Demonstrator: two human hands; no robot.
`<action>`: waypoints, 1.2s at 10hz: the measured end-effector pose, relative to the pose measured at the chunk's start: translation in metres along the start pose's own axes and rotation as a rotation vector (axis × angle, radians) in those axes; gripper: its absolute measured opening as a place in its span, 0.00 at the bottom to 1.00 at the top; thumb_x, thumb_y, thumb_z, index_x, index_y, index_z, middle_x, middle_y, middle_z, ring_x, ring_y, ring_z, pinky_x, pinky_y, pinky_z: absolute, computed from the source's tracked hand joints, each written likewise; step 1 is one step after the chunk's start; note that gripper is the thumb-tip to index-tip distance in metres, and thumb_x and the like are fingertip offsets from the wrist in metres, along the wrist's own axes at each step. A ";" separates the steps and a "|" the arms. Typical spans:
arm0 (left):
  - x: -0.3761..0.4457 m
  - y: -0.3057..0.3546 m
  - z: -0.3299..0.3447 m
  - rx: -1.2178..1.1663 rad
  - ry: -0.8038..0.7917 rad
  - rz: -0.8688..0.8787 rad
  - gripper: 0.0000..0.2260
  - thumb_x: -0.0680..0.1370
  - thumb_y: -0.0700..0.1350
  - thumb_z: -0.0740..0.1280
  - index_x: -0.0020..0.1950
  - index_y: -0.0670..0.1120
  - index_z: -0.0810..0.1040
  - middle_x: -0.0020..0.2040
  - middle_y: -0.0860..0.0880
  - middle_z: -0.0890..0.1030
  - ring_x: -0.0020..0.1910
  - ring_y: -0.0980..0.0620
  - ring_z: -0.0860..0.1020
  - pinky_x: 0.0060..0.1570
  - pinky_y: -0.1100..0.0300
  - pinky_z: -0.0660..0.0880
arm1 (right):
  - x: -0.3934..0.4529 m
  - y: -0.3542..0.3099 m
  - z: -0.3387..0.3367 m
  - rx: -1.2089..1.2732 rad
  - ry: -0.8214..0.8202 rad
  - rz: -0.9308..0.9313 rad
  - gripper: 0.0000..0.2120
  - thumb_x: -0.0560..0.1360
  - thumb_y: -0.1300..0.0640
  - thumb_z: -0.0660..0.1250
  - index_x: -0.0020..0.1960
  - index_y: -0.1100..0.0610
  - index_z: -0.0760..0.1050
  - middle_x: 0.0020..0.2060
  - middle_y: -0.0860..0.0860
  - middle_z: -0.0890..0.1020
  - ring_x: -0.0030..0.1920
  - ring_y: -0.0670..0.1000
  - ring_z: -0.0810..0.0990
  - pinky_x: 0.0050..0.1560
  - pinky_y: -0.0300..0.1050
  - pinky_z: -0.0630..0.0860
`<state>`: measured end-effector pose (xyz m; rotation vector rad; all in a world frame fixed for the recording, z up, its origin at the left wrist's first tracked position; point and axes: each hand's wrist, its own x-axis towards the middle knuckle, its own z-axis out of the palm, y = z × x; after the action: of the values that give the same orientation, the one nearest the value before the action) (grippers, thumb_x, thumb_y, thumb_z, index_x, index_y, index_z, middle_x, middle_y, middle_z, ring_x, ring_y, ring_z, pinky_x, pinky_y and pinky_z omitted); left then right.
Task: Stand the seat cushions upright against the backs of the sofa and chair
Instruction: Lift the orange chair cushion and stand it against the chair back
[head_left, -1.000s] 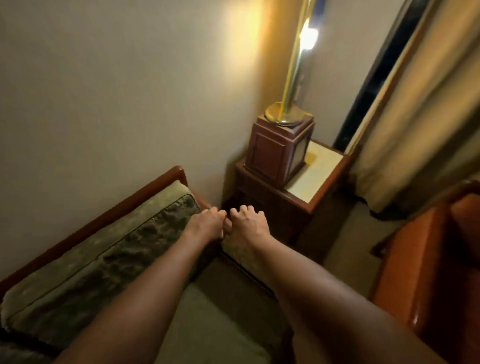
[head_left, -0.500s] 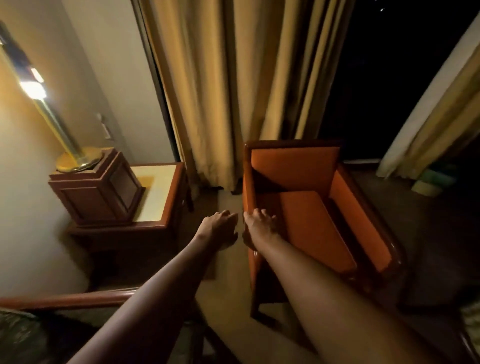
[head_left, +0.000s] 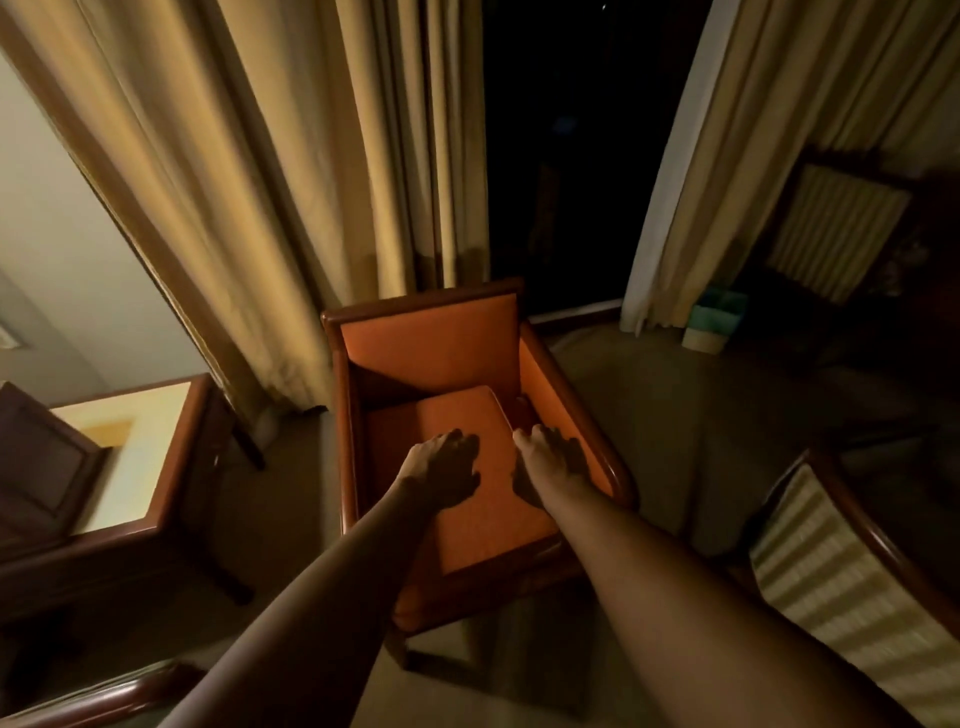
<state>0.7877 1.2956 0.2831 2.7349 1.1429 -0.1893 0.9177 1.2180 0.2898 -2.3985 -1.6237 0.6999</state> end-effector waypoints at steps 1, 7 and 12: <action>0.015 0.000 0.005 -0.018 -0.013 -0.002 0.17 0.79 0.51 0.63 0.66 0.46 0.71 0.64 0.46 0.75 0.60 0.46 0.77 0.56 0.50 0.77 | 0.025 0.011 0.002 -0.223 -0.061 0.062 0.21 0.84 0.54 0.51 0.76 0.56 0.61 0.74 0.59 0.63 0.74 0.59 0.62 0.71 0.53 0.60; 0.131 -0.082 0.199 -0.128 -0.431 -0.171 0.15 0.77 0.49 0.65 0.63 0.46 0.74 0.61 0.45 0.78 0.58 0.45 0.78 0.53 0.50 0.76 | 0.178 0.054 0.164 -0.287 -0.380 0.084 0.23 0.79 0.58 0.62 0.73 0.55 0.64 0.69 0.57 0.69 0.69 0.59 0.67 0.68 0.56 0.64; 0.125 -0.093 0.354 0.013 -0.574 -0.178 0.26 0.80 0.51 0.63 0.76 0.49 0.60 0.69 0.45 0.68 0.66 0.44 0.70 0.57 0.48 0.75 | 0.219 0.091 0.306 -0.528 -0.579 -0.300 0.15 0.80 0.60 0.60 0.66 0.57 0.70 0.63 0.57 0.74 0.63 0.60 0.73 0.57 0.56 0.75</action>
<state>0.7908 1.3736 -0.0962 2.3335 1.1929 -0.9334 0.9179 1.3430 -0.0765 -2.2929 -2.6210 1.0869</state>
